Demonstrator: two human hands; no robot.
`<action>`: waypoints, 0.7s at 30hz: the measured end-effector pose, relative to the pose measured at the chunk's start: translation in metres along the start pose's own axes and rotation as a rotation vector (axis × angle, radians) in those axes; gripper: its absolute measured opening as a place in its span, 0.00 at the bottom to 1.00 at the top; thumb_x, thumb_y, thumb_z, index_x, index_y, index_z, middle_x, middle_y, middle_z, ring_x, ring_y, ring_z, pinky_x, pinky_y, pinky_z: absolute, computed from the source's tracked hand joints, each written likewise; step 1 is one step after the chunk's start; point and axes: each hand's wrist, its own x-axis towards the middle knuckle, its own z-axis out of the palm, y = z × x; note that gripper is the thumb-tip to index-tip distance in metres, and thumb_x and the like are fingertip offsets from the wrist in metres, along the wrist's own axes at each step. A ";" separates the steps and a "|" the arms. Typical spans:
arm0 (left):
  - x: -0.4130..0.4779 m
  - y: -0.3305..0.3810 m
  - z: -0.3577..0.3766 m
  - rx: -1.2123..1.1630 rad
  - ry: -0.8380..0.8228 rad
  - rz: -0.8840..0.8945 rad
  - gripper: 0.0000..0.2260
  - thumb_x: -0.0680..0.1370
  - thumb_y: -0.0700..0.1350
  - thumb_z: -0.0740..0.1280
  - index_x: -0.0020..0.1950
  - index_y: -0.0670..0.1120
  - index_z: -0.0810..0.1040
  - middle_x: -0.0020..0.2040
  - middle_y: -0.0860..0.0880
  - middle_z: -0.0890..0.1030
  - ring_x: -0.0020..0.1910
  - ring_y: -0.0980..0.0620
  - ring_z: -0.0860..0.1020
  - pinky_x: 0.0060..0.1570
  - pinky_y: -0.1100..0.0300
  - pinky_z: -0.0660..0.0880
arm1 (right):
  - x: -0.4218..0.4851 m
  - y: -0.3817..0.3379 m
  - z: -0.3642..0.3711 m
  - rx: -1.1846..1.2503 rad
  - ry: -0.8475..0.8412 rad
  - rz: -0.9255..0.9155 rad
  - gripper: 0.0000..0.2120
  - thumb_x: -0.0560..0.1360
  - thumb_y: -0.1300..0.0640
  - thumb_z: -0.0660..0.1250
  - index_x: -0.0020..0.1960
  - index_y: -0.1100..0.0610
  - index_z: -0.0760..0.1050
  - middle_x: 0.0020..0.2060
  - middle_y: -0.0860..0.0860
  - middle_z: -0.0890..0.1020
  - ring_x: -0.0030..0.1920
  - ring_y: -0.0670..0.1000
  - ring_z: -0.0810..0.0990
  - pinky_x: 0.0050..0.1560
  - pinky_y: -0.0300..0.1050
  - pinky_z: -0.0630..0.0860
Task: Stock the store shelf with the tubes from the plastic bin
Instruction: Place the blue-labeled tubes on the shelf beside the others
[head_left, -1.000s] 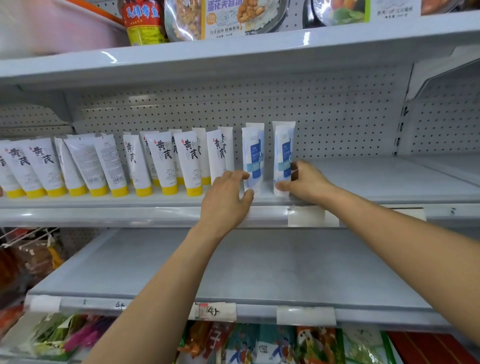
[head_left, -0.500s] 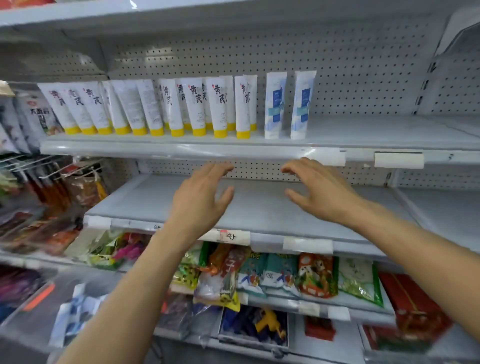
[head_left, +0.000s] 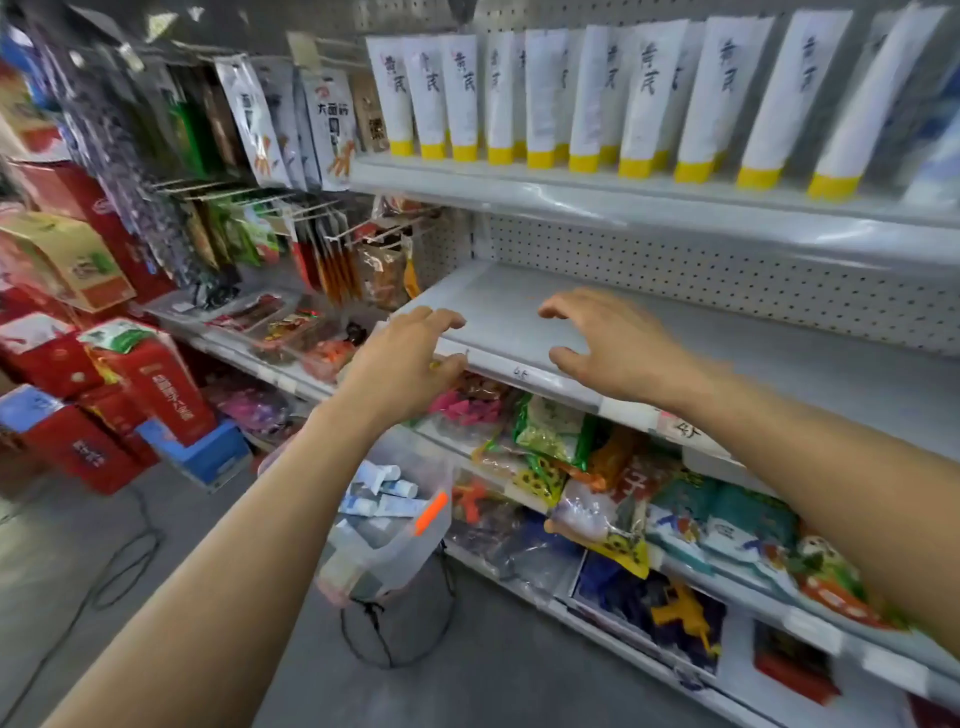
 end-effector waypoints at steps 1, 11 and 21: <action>0.003 -0.023 -0.001 -0.005 -0.011 -0.033 0.20 0.78 0.51 0.64 0.69 0.49 0.70 0.64 0.48 0.75 0.62 0.46 0.73 0.59 0.48 0.72 | 0.020 -0.012 0.012 0.013 -0.011 -0.009 0.22 0.77 0.50 0.64 0.69 0.52 0.67 0.67 0.50 0.72 0.66 0.53 0.70 0.64 0.52 0.69; 0.014 -0.242 0.036 -0.169 -0.214 -0.347 0.18 0.78 0.49 0.66 0.67 0.47 0.73 0.61 0.48 0.78 0.57 0.49 0.77 0.56 0.57 0.72 | 0.188 -0.105 0.178 0.177 -0.291 -0.058 0.17 0.73 0.50 0.66 0.60 0.53 0.72 0.56 0.52 0.78 0.54 0.54 0.77 0.52 0.52 0.76; 0.039 -0.350 0.177 -0.500 -0.372 -0.758 0.15 0.79 0.46 0.67 0.65 0.45 0.75 0.56 0.48 0.78 0.46 0.53 0.75 0.34 0.72 0.68 | 0.251 -0.094 0.371 0.343 -0.726 0.081 0.19 0.74 0.51 0.66 0.63 0.55 0.72 0.57 0.53 0.78 0.56 0.53 0.77 0.56 0.53 0.75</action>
